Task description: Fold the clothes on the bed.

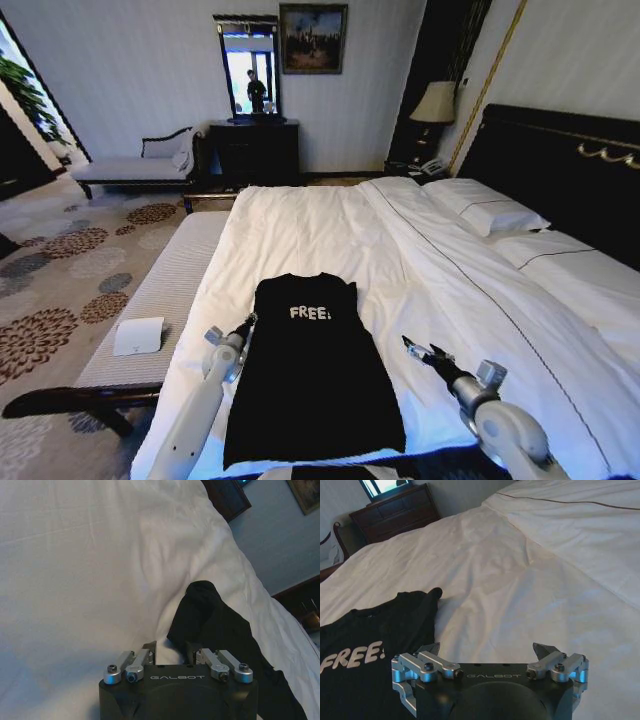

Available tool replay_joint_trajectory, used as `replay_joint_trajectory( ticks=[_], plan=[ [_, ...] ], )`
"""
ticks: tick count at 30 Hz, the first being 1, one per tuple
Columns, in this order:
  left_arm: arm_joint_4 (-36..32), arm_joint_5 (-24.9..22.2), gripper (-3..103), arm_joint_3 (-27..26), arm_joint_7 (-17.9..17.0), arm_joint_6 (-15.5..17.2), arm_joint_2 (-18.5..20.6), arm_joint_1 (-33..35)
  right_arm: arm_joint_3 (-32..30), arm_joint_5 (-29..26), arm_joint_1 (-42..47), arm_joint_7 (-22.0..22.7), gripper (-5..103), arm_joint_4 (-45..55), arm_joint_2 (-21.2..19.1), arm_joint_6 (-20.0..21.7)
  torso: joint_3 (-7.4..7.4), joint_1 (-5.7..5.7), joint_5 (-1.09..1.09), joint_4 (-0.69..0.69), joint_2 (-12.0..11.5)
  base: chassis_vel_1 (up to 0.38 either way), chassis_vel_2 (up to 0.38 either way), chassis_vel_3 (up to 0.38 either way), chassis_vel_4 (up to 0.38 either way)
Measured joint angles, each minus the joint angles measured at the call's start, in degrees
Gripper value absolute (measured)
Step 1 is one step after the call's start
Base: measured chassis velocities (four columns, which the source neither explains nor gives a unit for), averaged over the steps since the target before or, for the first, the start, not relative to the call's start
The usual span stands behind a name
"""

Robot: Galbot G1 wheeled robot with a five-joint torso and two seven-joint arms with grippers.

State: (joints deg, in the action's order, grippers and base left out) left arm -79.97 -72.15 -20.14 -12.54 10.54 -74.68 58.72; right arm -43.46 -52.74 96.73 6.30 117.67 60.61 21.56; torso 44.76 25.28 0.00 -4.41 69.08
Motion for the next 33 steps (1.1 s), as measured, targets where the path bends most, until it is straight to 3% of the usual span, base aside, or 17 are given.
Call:
replay_joint_trajectory(
  ticks=[5, 15, 22, 26, 28, 29, 33],
  plan=[
    [0.62, -1.62, 34, -0.18, 0.1, -0.13, -0.15, -0.71, -0.25, 0.26, 0.61, -0.06, 100, 0.02, 0.21, 0.0, 0.0, 0.0, 0.0, 0.0, 0.0, 0.0, 0.0, 0.0, 0.0],
    [2.71, -5.67, 38, -1.23, -0.25, -0.04, -1.17, -2.29, -0.84, 0.07, 1.24, -0.77, 100, 0.34, -0.04, 0.23, 0.0, 0.0, 0.0, 0.0, 0.0, 0.0, 0.0, 0.0, 0.0],
    [5.07, -5.85, 27, -1.05, 0.26, -0.04, -2.35, -3.5, -1.38, -0.51, 1.57, -0.92, 100, 0.51, -0.48, 0.29, 0.0, 0.0, 0.0, 0.0, 0.0, 0.0, 0.0, 0.0, 0.0],
    [5.54, -5.56, 9, -0.65, 0.28, 0.01, -2.83, -4.13, -1.54, -0.81, 1.56, -0.97, 100, 0.61, -0.56, 0.31, 0.0, 0.0, 0.0, -0.01, 0.0, 0.0, 0.0, 0.0, 0.0],
    [5.59, -5.45, 9, -0.63, 0.28, 0.01, -2.84, -4.18, -1.6, -0.84, 1.57, -1.05, 100, 0.64, -0.54, 0.33, 0.0, 0.0, -0.01, -0.01, 0.0, 0.0, 0.0, 0.0, 0.0],
    [5.62, -5.37, 2, -0.64, 0.27, 0.02, -2.84, -4.21, -1.69, -0.85, 1.63, -1.15, 100, 0.64, -0.47, 0.34, 0.0, 0.0, -0.01, -0.01, 0.0, 0.0, 0.0, 0.0, 0.0],
    [5.27, -5.3, 0, -0.93, 0.21, 0.01, -2.66, -3.93, -1.74, -0.82, 1.8, -1.4, 100, 0.59, -0.2, 0.39, 0.0, 0.0, -0.01, -0.01, 0.0, 0.0, 0.0, 0.0, 0.0]
  ],
)
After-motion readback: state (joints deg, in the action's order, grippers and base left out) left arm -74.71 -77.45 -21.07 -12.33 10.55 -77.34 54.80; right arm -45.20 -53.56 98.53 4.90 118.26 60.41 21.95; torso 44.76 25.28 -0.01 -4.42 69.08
